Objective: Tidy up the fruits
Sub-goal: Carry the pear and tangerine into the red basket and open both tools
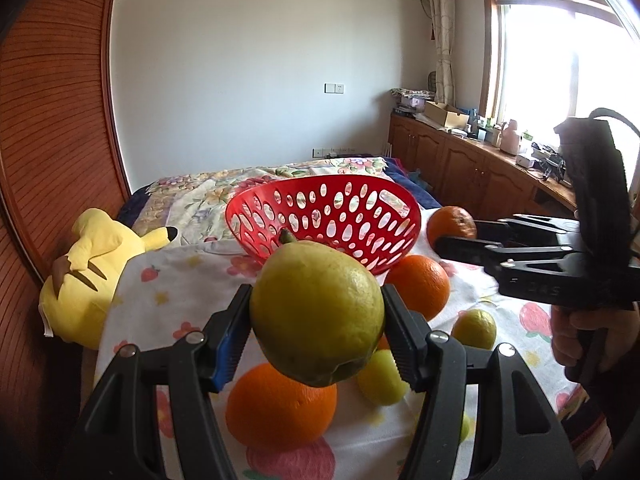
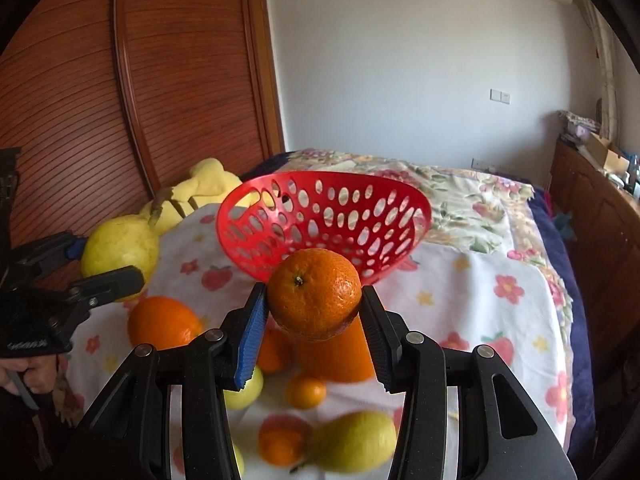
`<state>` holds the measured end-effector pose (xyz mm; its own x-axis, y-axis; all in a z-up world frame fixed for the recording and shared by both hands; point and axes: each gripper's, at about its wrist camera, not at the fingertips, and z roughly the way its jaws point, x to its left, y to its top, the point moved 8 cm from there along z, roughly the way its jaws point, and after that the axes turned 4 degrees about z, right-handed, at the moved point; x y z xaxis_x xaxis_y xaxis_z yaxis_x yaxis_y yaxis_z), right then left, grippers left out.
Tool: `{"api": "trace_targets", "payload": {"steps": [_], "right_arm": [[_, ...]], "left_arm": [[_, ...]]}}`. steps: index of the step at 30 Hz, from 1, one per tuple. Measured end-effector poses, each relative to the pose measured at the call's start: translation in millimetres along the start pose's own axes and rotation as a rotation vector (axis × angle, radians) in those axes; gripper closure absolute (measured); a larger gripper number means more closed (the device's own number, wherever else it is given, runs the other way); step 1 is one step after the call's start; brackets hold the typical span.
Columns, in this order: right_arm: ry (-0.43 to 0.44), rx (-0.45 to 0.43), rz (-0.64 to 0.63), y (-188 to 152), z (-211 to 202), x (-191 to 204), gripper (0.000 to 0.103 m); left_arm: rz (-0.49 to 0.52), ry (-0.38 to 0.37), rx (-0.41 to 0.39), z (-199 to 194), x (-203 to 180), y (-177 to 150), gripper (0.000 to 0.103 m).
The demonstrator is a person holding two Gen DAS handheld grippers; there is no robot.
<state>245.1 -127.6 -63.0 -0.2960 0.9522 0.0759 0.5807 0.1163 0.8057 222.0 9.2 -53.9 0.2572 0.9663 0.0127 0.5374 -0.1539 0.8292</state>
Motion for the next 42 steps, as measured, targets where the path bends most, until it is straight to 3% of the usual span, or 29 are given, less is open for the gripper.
{"api": "trace_targets", "payload": {"steps": [13,25,34,42], "right_arm": [[-0.011,0.104,-0.035,22,63,-18,0.056],[0.014,0.137,-0.072,25,89,-16,0.055],[0.029,0.069,-0.038,41,67,-29,0.055],[0.048,0.035,-0.005,32,42,-33,0.054]], "left_arm": [[0.011,-0.015,0.017,45,5,30,0.041],[0.031,-0.028,0.053,82,4,40,0.041],[0.055,-0.031,0.105,105,-3,39,0.041],[0.071,-0.025,0.162,123,-7,29,0.040]]}}
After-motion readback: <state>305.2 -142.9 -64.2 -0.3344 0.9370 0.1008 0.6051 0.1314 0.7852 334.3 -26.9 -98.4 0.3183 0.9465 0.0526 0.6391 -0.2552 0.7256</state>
